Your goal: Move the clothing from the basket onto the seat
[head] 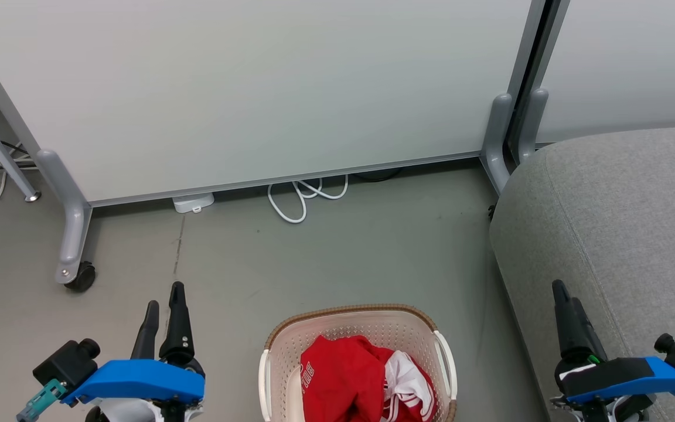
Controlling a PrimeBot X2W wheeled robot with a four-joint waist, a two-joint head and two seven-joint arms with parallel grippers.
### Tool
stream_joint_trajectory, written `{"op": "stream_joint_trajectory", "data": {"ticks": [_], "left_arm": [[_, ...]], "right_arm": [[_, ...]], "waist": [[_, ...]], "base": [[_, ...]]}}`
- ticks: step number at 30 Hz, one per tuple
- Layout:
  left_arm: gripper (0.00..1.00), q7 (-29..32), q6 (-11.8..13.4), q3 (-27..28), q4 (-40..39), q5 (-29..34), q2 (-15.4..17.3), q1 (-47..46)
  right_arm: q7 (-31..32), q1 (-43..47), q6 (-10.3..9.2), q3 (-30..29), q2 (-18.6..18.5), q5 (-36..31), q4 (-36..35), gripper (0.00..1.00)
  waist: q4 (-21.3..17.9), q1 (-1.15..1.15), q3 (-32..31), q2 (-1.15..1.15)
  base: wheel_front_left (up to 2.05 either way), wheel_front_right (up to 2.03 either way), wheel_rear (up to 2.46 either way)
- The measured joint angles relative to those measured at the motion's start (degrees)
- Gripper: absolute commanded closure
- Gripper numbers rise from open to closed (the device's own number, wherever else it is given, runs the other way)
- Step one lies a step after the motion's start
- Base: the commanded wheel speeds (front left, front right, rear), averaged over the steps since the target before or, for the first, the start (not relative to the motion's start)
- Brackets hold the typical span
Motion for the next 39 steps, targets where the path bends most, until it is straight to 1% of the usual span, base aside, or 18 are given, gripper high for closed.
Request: {"op": "stream_joint_trajectory", "data": {"ticks": [11, 21, 29, 39], "left_arm": [[0.0, -1.85, -0.32, -0.79, 0.41, 8.42, 0.07, -0.01], [0.0, -3.45, -0.81, -1.87, 0.36, 14.4, 0.14, -0.1], [0.0, -4.66, -1.77, -2.65, 0.91, 18.16, 0.22, -0.23], [0.0, -6.04, -1.8, -3.66, 1.78, 22.83, 0.27, -0.69]], "right_arm": [[-1.92, -0.13, 0.04, 0.27, -0.05, -8.42, 0.2, 0.0], [-3.0, -0.23, 0.05, 0.85, -0.12, -14.18, 0.78, 0.0], [-3.66, -0.35, 0.05, 1.33, -0.15, -18.56, 1.0, 0.0], [-4.72, -0.84, 0.07, 1.59, -0.22, -23.49, 1.4, 0.0]], "waist": [[0.1, 0.0, -0.15, 0.0], [0.15, 0.0, -0.26, 0.0], [0.14, 0.0, -0.26, 0.0], [0.25, 0.0, -0.28, 0.0]], "base": [[0.0, 0.0, 0.0], [0.0, 0.0, 0.0], [0.0, 0.0, 0.0], [0.0, 0.0, 0.0]]}}
